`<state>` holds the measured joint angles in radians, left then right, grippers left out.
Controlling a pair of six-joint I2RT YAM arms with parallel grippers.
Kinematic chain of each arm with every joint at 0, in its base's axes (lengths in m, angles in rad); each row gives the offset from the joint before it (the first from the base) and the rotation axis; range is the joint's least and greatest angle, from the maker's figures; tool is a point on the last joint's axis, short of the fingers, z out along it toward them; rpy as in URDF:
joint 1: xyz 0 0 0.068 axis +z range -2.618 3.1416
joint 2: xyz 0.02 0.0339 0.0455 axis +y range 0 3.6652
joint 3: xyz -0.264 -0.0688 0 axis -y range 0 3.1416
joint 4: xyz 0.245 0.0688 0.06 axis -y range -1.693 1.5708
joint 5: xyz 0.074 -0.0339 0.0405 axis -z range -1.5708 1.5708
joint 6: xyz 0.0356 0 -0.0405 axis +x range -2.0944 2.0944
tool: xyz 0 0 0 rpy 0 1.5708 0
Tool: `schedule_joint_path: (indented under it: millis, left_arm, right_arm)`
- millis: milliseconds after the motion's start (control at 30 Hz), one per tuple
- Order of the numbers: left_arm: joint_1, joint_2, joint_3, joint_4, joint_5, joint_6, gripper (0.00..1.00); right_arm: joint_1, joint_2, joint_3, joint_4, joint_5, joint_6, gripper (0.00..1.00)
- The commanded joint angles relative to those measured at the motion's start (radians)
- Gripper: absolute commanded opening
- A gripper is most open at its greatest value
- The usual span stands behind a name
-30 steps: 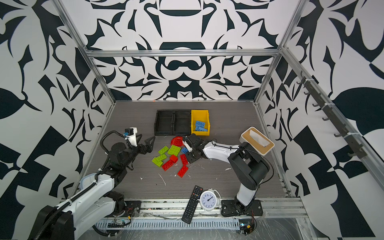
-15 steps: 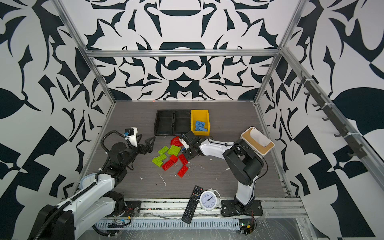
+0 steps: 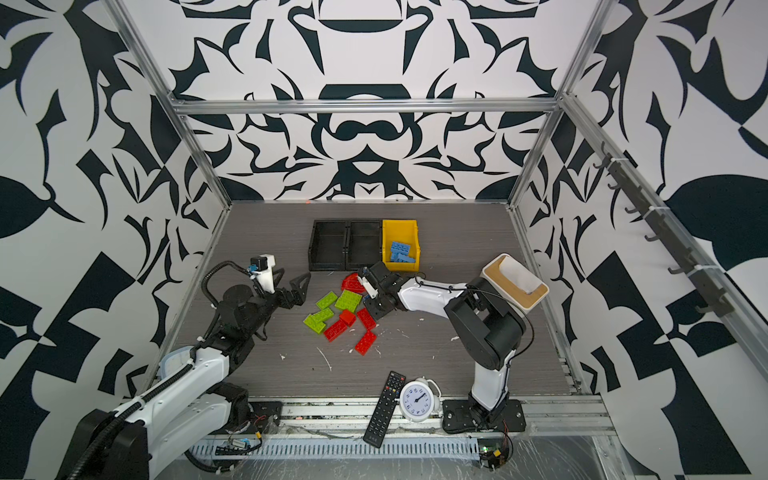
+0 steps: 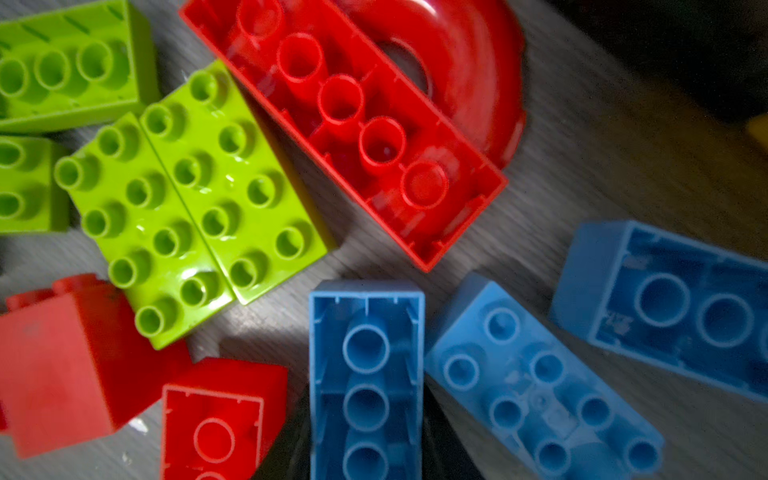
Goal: Sort the legos into containers by color
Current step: 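Lower the right gripper and grasp a blue brick among the red bricks, then carry the blue brick with the right gripper and drop it into the yellow bin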
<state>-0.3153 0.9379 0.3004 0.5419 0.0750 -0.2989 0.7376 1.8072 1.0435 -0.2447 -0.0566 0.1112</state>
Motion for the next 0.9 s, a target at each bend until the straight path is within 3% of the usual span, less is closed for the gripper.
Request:
schedule_joint_path:
  millis: [0,100,533,700,867]
  left_arm:
    - [0.000,-0.008,-0.013,0.018,0.001,-0.004,0.99]
    - [0.000,-0.011,-0.013,0.017,0.003,-0.004,0.99]
    - [0.000,-0.019,-0.014,0.011,0.000,-0.004,1.00]
    - [0.001,-0.011,-0.009,0.006,-0.010,-0.010,0.99]
    - [0.001,-0.014,-0.010,0.004,-0.012,-0.003,0.99]
  right_arm:
    - [0.006,-0.024,-0.002,-0.001,0.025,0.016,0.32]
    - [0.007,-0.049,-0.010,-0.004,0.047,0.018,0.27]
    - [0.005,-0.263,-0.062,-0.031,0.010,0.048,0.25]
    - [-0.054,-0.313,0.005,-0.012,-0.009,0.056,0.19]
    - [-0.114,-0.268,0.102,0.001,0.068,0.087,0.19]
